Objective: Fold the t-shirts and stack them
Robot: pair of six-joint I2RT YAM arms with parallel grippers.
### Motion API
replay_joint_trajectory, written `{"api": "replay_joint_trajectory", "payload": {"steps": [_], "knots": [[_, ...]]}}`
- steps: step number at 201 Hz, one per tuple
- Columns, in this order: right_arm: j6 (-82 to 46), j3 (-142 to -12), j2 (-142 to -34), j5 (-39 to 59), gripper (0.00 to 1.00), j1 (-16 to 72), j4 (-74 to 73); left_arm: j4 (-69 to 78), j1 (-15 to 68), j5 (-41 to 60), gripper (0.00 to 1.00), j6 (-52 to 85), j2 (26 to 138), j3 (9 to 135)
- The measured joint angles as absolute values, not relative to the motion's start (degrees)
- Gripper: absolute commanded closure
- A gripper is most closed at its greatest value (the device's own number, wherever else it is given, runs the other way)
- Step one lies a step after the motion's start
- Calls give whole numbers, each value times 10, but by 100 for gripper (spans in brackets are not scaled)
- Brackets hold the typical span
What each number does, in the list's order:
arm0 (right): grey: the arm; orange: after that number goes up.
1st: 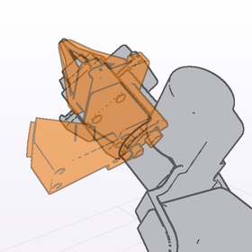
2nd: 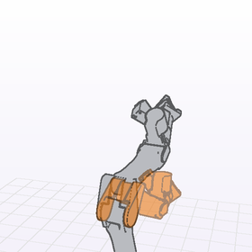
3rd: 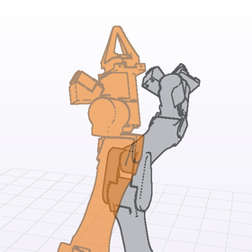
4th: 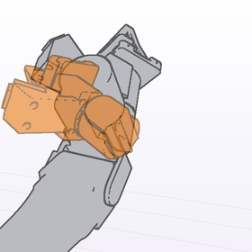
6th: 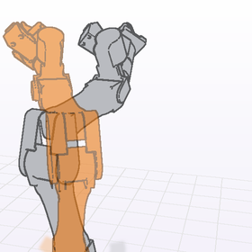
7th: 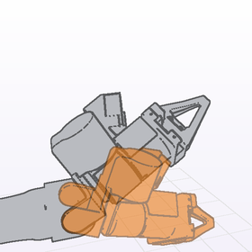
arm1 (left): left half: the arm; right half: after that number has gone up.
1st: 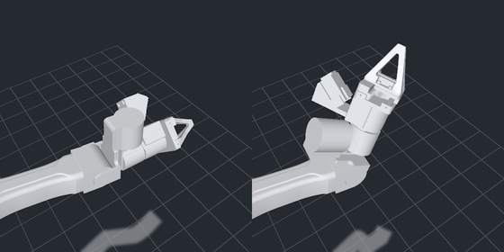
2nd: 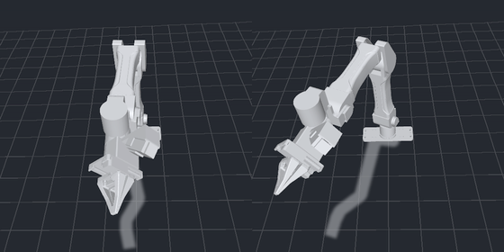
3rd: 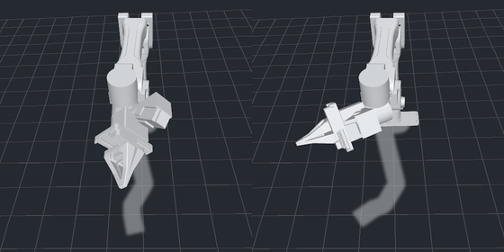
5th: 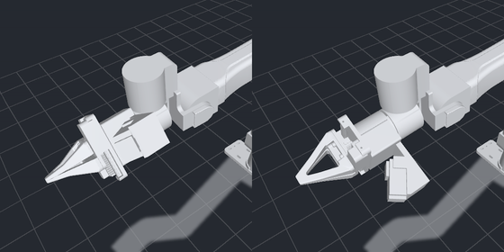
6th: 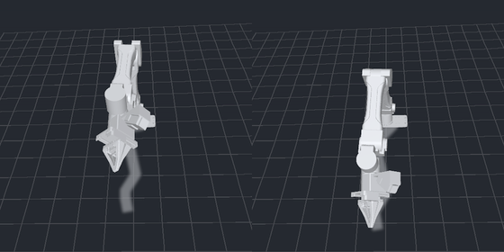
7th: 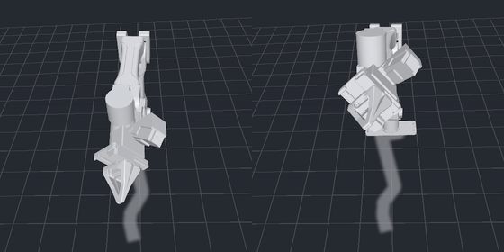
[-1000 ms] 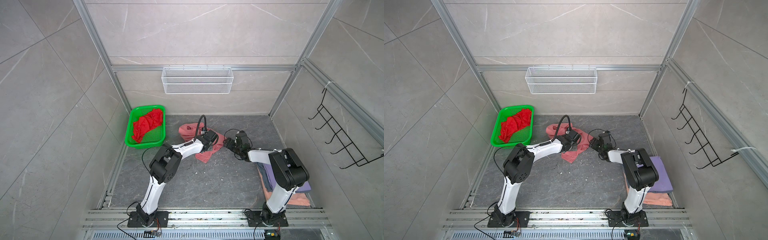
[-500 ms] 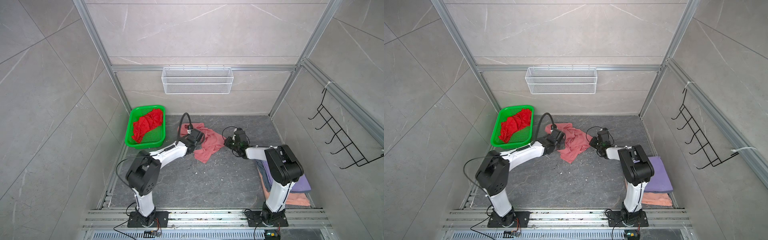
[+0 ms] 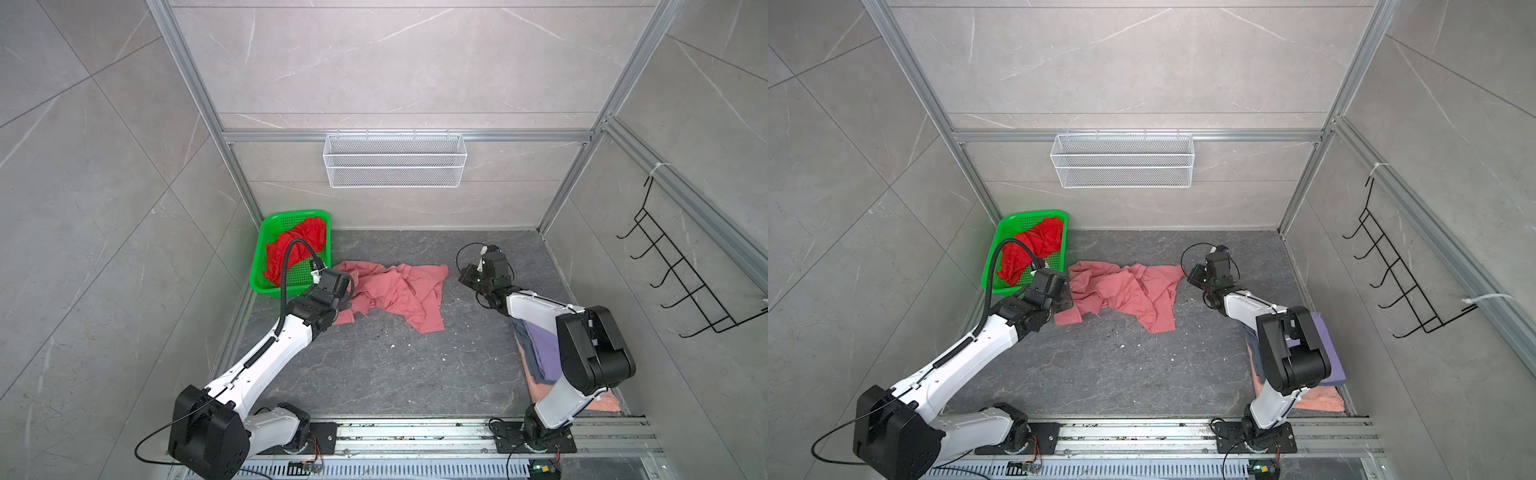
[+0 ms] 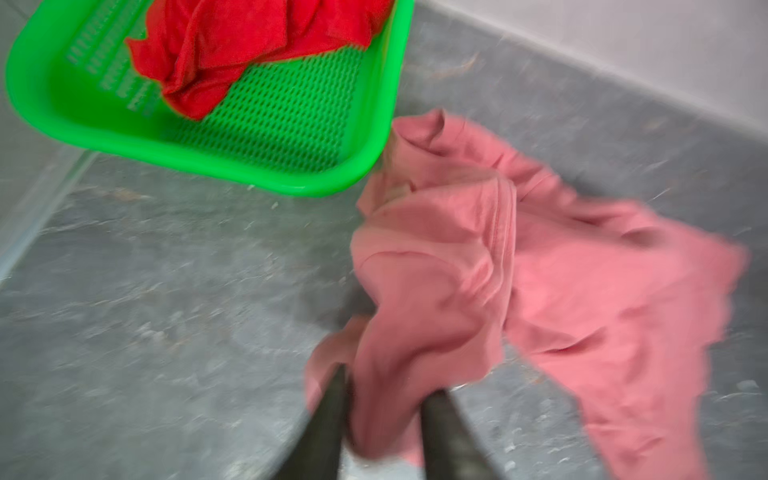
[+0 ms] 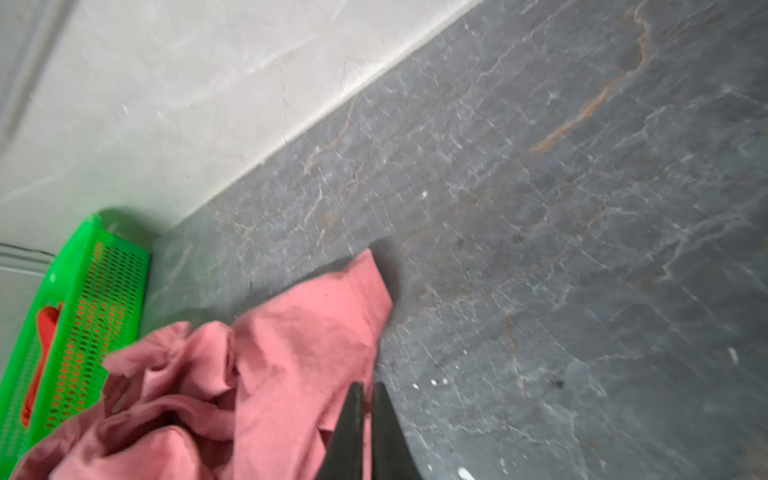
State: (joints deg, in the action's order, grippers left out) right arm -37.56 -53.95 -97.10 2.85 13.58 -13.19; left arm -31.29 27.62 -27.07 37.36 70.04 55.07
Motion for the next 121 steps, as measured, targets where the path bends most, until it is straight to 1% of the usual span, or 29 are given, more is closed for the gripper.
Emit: {"api": "replay_joint_trajectory", "payload": {"steps": [16,27,43,76,93,121], "knots": [[-380,-539,-971,34,69,136,-114,-327,277,-271,33,370,703,552],[-379,-535,-968,44,57,136,-106,-331,279,-266,29,365,707,557],[-381,-521,-956,54,47,139,-100,-329,290,-245,26,353,724,578],[-370,-479,-914,76,35,166,-93,-288,315,-162,22,343,797,641],[-349,-464,-896,78,34,200,-85,-269,323,-129,20,340,853,673],[-334,-453,-894,74,33,250,-70,-248,328,-93,19,325,948,724]]}}
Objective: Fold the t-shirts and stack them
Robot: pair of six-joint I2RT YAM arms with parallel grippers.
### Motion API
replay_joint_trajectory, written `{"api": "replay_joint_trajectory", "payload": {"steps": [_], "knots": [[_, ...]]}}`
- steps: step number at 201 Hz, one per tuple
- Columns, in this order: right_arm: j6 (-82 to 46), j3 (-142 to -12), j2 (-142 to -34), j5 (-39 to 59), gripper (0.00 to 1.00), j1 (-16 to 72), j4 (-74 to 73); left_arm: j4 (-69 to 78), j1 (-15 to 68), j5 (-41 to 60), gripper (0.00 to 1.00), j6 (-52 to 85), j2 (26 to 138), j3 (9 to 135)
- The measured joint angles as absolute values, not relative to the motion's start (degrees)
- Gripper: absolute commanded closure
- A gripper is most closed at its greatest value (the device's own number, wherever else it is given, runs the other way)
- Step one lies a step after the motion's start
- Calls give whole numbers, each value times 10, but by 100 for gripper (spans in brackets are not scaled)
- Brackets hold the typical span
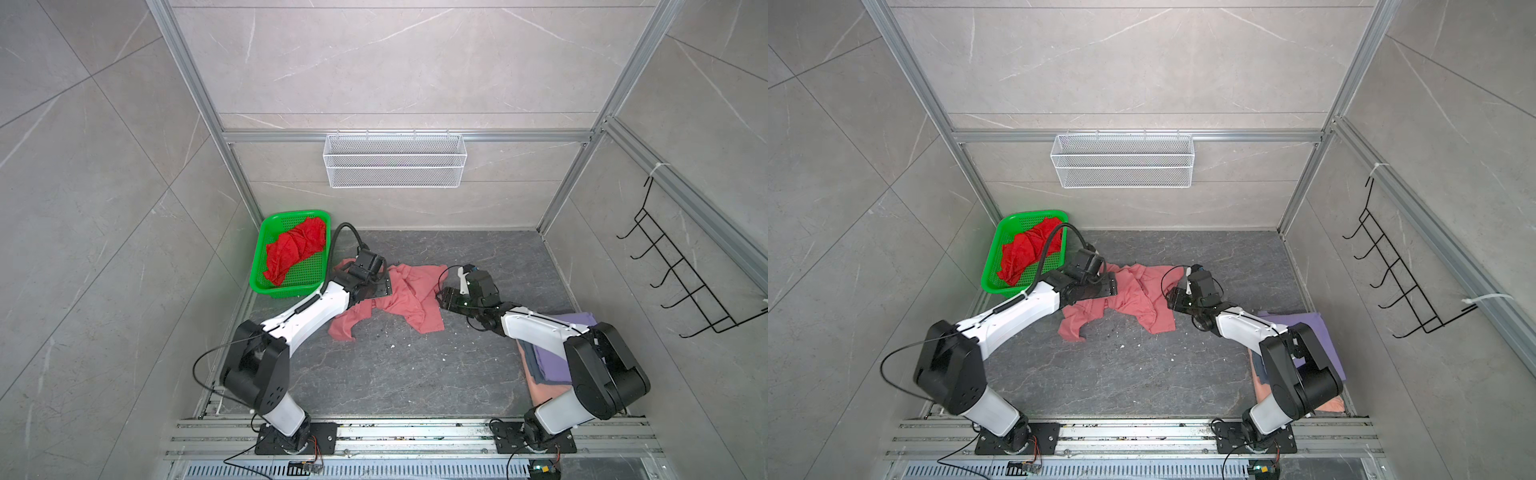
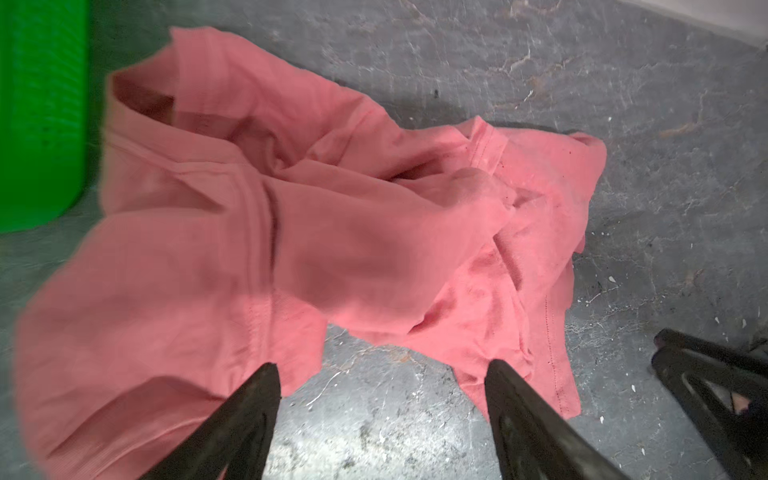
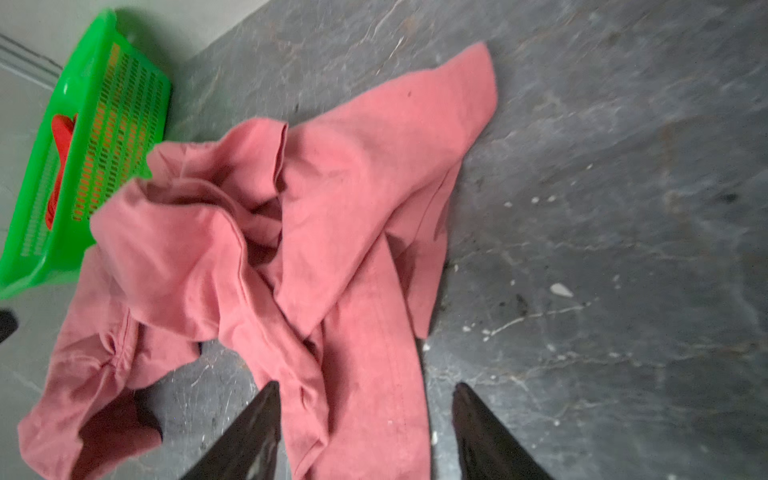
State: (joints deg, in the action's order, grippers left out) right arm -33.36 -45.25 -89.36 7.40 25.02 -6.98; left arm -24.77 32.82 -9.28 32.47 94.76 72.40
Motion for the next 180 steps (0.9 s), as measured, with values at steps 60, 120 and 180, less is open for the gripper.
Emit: {"api": "replay_joint_trajectory", "payload": {"steps": [60,120,180], "knots": [[-327,-433,-914,0,28,327,-6,-196,328,-57,24,286,1068,771],[-312,-469,-964,-83,39,385,45,-160,320,-52,31,284,1092,776],[-336,-533,-1027,-131,100,411,53,-132,304,-56,27,285,1082,743]]}}
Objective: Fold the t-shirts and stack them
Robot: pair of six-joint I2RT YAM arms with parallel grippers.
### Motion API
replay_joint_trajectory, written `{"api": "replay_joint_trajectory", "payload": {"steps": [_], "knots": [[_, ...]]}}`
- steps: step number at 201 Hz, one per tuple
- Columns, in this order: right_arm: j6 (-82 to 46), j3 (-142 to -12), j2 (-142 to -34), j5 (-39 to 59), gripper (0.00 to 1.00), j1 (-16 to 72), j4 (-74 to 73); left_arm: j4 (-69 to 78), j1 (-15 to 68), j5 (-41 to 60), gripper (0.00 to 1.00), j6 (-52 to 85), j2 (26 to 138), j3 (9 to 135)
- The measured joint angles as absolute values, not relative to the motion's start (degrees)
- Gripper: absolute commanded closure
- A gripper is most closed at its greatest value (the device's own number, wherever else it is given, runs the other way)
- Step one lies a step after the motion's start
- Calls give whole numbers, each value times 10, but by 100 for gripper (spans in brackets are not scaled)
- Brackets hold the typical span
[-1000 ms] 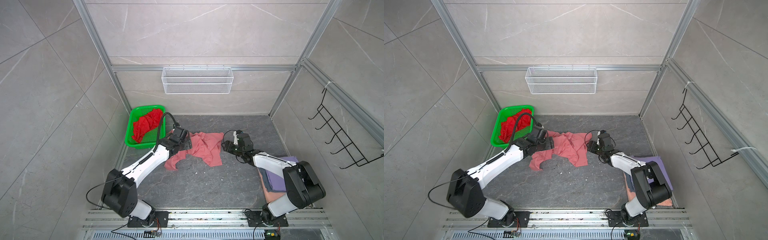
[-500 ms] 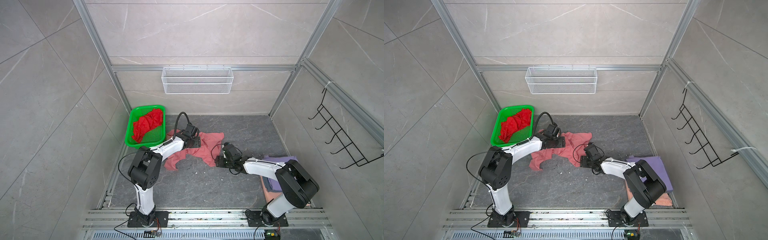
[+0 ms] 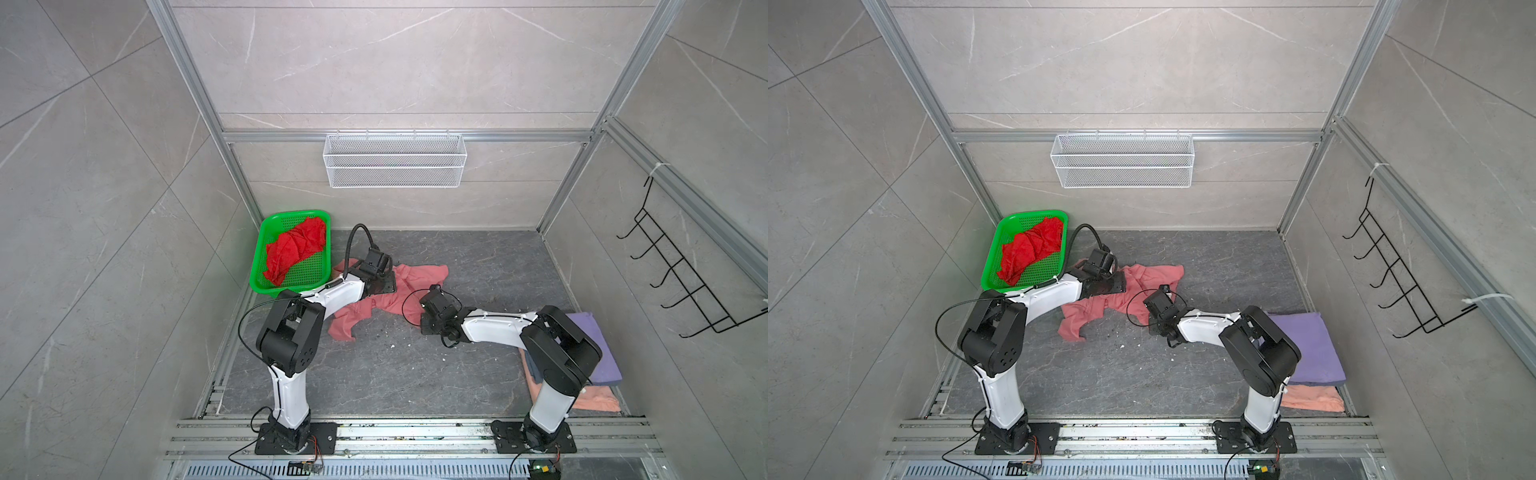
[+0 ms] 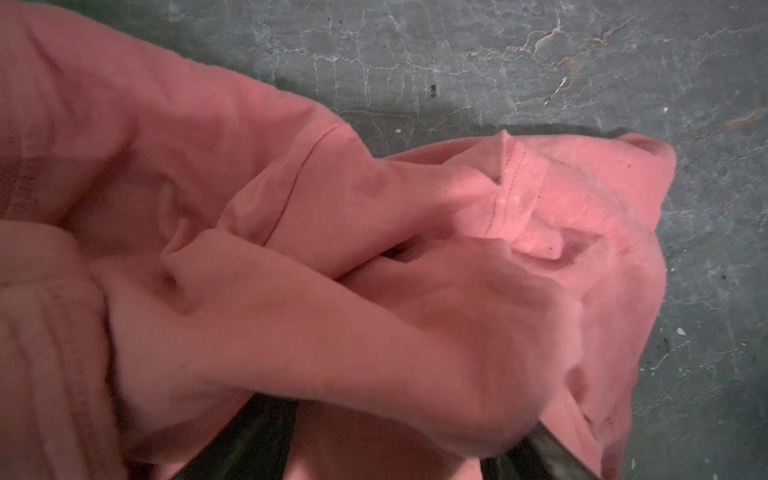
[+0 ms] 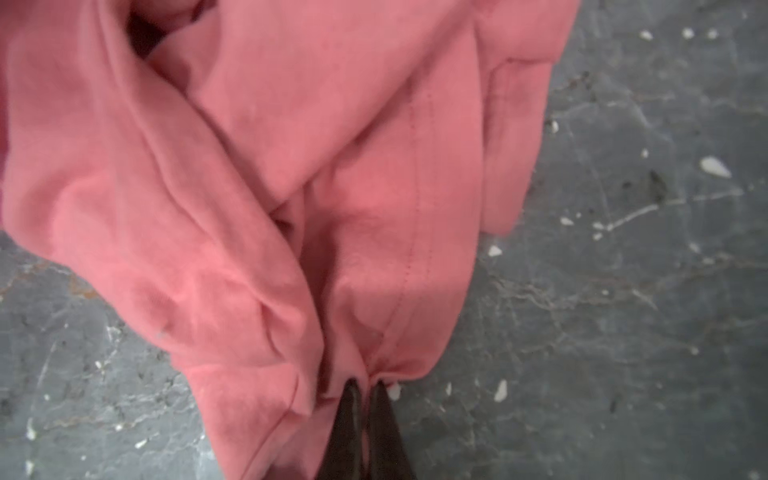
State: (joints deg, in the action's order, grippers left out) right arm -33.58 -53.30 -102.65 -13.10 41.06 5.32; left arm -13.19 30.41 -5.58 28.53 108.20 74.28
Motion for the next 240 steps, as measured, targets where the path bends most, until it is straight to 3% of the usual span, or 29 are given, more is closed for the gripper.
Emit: {"api": "replay_joint_trajectory", "payload": {"steps": [34,79,113,176,194,221,240], "knots": [[-354,-530,-976,-184,100,409,120,-152,296,-74,23,284,1006,694],[-367,-537,-776,-262,100,348,163,-193,279,-114,22,257,913,688],[-380,-542,-726,-275,100,280,189,-222,273,-126,23,230,937,690],[-408,-494,-714,-266,100,250,226,-240,274,-103,27,220,1036,717],[-410,-492,-714,-260,100,248,225,-236,274,-95,37,222,1052,724],[-410,-491,-715,-250,100,244,224,-229,274,-90,81,226,1070,730],[-409,-491,-718,-241,100,233,212,-227,274,-91,100,229,1073,732]]}}
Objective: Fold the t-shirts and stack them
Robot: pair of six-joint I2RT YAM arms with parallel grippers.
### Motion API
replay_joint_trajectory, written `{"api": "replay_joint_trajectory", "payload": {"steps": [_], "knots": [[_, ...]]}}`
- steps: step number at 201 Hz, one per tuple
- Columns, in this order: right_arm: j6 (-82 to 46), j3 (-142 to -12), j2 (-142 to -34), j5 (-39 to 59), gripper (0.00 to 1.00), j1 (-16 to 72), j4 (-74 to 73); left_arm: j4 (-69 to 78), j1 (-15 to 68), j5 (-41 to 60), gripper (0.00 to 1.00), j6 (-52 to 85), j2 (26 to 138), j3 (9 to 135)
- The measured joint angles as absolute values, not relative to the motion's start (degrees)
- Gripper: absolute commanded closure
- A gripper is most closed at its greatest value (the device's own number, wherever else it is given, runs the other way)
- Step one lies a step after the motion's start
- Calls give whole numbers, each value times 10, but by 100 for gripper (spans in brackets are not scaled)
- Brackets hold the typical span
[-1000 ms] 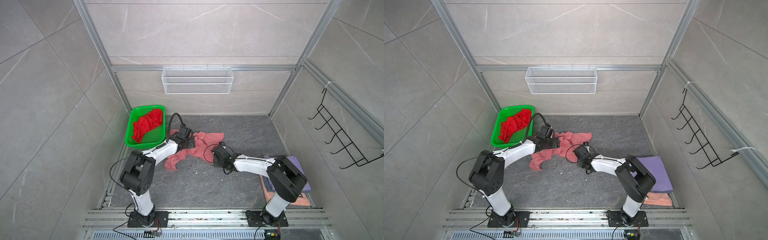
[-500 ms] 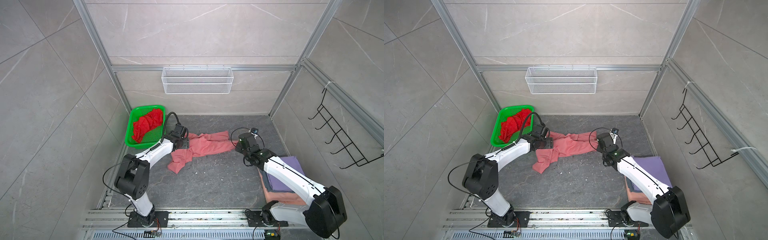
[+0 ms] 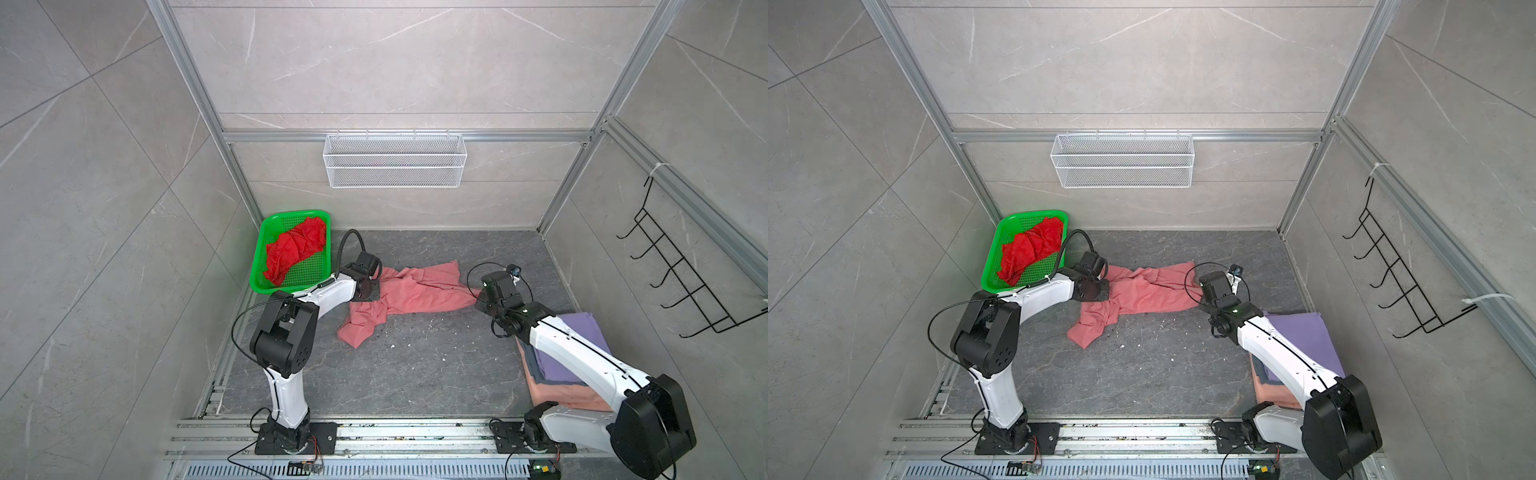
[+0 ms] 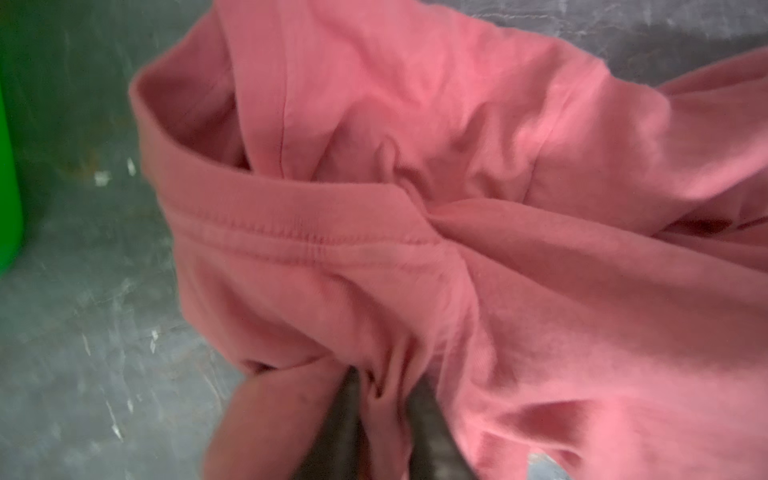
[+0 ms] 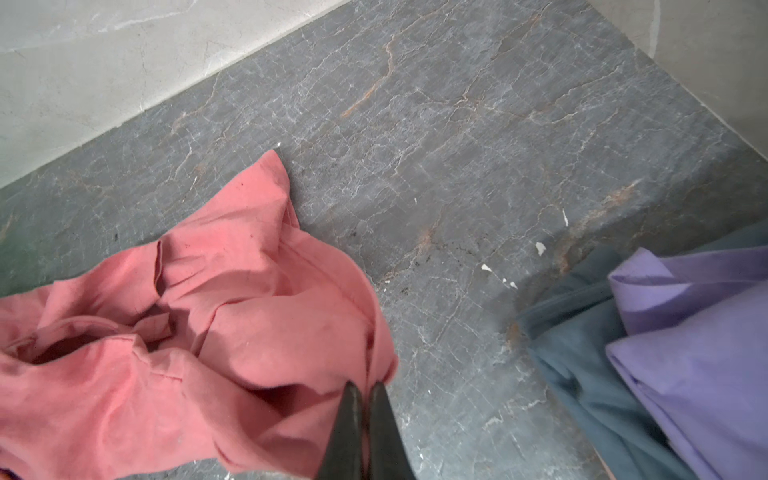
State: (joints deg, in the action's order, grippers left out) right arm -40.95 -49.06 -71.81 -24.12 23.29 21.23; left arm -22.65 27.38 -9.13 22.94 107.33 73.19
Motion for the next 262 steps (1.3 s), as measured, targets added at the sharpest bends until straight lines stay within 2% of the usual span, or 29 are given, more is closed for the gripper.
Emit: {"api": "replay_joint_trajectory", "payload": {"steps": [30,65,92,121,124,146,156,204,234,262], "knots": [[-399,-496,-733,-215,100,191,185,-222,274,-89,100,231,1062,732],[-371,-568,-765,-159,100,113,163,-221,260,-58,100,217,982,766],[-340,-636,-749,-135,100,74,148,-183,224,-42,100,201,872,784],[-309,-622,-643,-140,100,66,159,-117,195,-69,100,183,697,685],[-308,-616,-631,-140,100,66,159,-112,194,-72,95,181,683,673],[-306,-540,-533,-145,100,66,167,-98,193,-119,36,178,583,554],[-312,-500,-511,-143,100,66,175,-106,193,-139,23,183,569,513],[-332,-389,-571,-87,100,66,210,-170,192,-164,20,213,594,440],[-333,-389,-588,-57,100,66,200,-172,193,-140,20,221,616,482],[-339,-388,-613,-27,100,66,183,-166,201,-108,20,227,714,552]]}}
